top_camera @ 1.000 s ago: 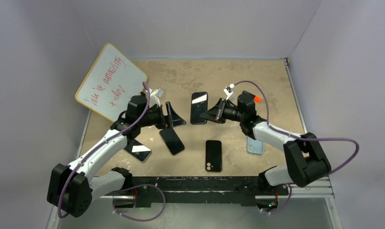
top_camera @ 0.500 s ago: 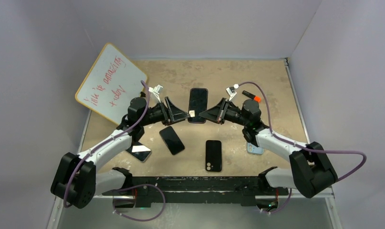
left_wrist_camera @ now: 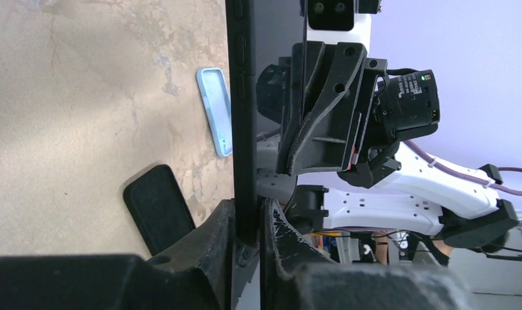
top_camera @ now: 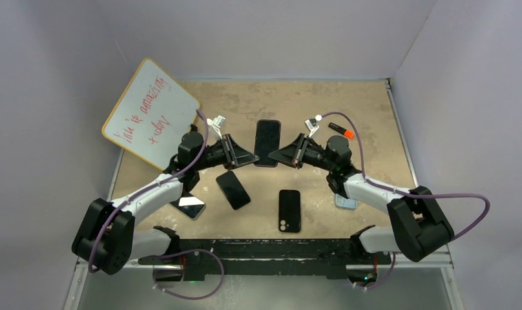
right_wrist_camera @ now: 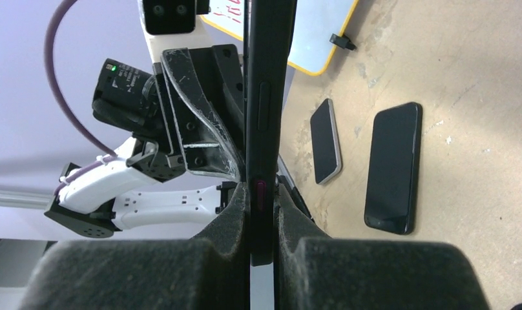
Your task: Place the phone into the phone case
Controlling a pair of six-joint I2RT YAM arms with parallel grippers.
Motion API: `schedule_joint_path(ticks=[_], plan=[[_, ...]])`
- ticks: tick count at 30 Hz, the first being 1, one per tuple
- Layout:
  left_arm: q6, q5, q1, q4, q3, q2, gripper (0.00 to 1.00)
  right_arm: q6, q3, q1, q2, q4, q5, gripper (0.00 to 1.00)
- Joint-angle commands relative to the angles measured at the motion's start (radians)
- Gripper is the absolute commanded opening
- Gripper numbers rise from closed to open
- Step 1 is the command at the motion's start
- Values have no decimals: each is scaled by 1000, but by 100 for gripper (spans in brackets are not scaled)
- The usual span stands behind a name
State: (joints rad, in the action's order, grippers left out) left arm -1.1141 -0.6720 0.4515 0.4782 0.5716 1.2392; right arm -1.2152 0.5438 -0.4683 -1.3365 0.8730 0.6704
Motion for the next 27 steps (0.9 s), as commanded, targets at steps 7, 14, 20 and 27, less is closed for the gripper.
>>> schedule_joint_path(ticks=[7, 14, 20, 27], plan=[[319, 225, 65, -471, 218, 52, 0, 73, 20, -76, -8, -27, -81, 0], [363, 316, 73, -542, 235, 15, 4, 172, 40, -86, 4, -164, -123, 0], [426, 388, 73, -623, 226, -54, 48, 305, 76, -64, 26, -357, -164, 0], [584, 447, 72, -750, 246, -135, 89, 483, 135, 19, -66, -555, -175, 0]])
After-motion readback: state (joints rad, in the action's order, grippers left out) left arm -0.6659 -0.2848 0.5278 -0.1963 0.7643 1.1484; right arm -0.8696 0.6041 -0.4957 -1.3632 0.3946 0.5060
